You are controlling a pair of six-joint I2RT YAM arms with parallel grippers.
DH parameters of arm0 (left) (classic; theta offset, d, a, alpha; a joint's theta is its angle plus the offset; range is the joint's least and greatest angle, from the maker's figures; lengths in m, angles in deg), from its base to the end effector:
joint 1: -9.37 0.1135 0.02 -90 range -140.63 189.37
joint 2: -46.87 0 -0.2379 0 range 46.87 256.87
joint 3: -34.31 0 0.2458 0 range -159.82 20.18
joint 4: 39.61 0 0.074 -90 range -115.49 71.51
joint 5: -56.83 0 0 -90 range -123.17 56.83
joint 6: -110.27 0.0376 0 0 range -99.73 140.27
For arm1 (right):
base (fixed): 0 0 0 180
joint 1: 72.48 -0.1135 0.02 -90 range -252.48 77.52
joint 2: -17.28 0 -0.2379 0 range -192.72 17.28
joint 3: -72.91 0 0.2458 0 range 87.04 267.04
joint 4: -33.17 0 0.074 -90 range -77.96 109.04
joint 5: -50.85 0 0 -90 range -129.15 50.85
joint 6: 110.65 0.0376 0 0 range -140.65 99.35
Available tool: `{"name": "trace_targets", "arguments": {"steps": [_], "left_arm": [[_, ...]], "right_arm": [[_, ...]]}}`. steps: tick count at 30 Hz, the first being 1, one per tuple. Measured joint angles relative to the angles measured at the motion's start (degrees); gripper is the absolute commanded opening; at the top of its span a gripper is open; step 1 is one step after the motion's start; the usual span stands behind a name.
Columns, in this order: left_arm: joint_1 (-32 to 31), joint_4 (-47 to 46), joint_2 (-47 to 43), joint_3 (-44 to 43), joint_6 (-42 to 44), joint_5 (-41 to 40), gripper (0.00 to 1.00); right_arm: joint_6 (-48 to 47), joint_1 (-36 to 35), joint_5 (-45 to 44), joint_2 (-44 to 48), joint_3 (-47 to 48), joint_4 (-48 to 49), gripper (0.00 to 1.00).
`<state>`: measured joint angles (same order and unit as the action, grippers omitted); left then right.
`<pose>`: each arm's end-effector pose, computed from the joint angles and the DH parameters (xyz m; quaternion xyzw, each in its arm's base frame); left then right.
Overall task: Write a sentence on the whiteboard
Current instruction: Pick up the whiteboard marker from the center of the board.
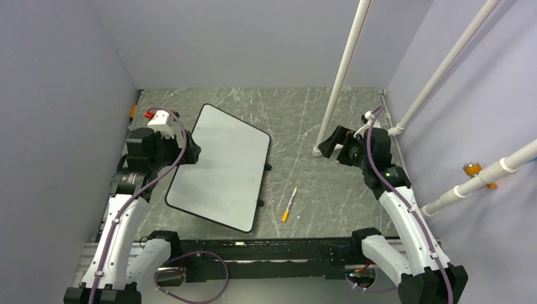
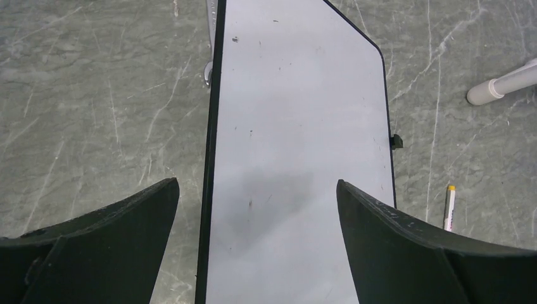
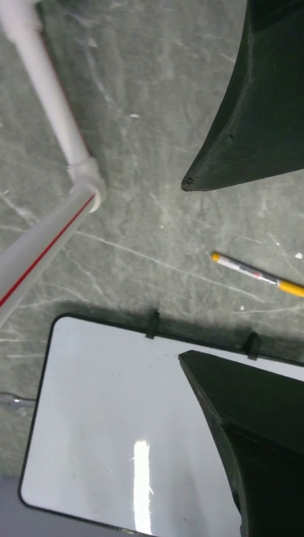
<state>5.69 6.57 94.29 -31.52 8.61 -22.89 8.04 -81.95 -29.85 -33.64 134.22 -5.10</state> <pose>0.1896 -0.0189 0.3146 -0.0131 0.8538 -0.1447 0.4998 0.2061 0.0405 0.2905 0.1013 0.8488 0.2337 0.4633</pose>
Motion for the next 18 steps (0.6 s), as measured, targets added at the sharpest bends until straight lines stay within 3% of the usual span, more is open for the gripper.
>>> {"name": "trace_targets", "arguments": {"steps": [10, 18], "left_arm": [[-2.3, 0.0, 0.0, 0.0, 0.7, 0.5, 0.99], [-12.6, 0.4, 1.1, 0.0, 1.5, -1.5, 0.96]], "right_arm": [[6.0, -0.4, -3.3, -2.4, 0.1, -13.2, 1.00], [11.5, -9.0, -7.7, -6.6, 0.1, -20.6, 1.00]]}}
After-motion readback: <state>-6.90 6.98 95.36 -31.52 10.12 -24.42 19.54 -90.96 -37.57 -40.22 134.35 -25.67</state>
